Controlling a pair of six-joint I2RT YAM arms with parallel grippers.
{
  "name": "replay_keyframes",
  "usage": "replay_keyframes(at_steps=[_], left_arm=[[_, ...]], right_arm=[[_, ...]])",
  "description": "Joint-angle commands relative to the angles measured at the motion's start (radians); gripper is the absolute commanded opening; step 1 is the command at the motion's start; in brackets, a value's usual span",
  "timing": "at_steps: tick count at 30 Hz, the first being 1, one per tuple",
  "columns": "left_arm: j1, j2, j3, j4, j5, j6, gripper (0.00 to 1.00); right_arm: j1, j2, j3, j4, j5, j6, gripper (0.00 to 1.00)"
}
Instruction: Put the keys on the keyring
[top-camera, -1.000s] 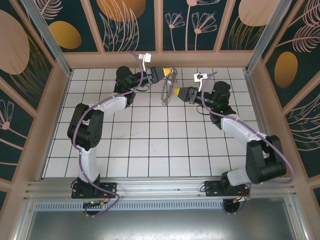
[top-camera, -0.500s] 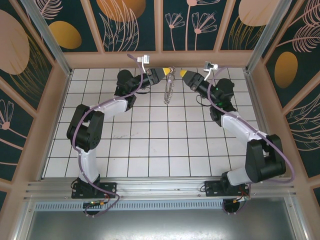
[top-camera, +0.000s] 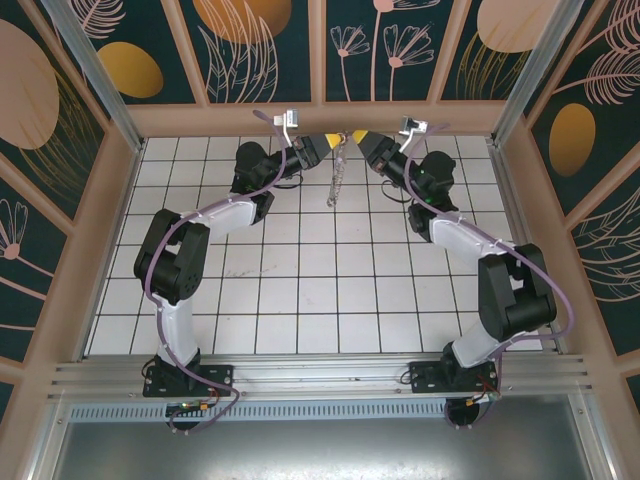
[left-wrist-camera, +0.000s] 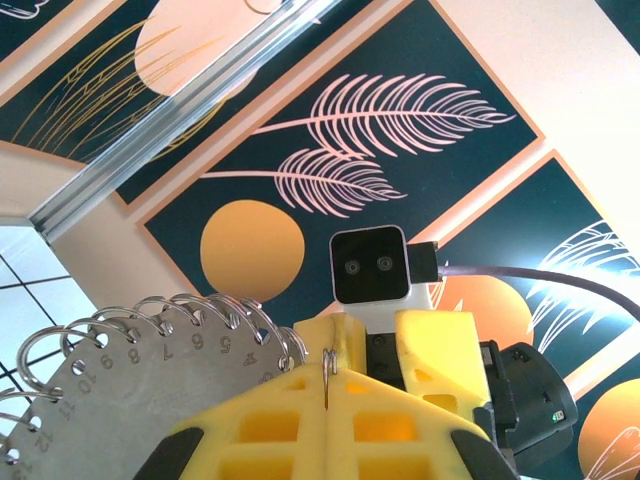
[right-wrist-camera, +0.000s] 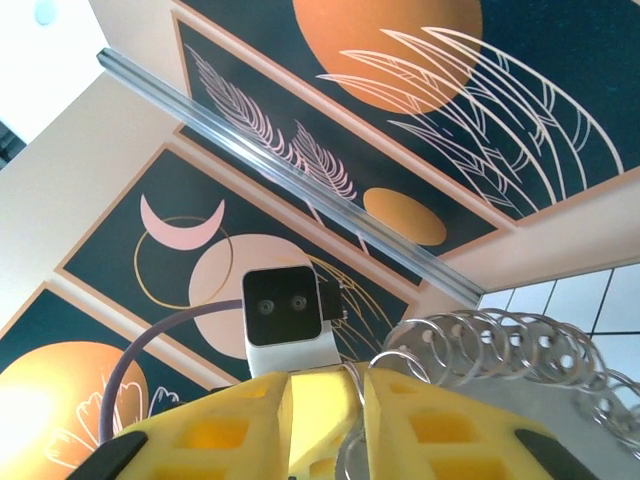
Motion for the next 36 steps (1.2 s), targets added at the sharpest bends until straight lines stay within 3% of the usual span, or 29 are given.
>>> replay_keyframes(at_steps=[1,25,32,36], left_arm=[[-0.007,-0.027,0.001,0.069,-0.019,-0.012,0.0],[-0.009,-0.025,0.006,0.068,-0.019,-0.007,0.0],[-0.009,-0.028,0.005,0.066,-0.021,-0.007,0.0],[-0.009,-0.029,0.002,0.067,-0.022,-0.005,0.0]], right_arm=[[0.016,0.018,0.046,0.075,-0.006,0.011,0.29],[0.054,0.07,0.07,0.065,-0.031,0.005,0.28],[0.053,0.068,0.065,0.064,-0.027,0.002,0.15],[0.048,0.069,0.065,0.058,-0.026,-0.004,0.03]])
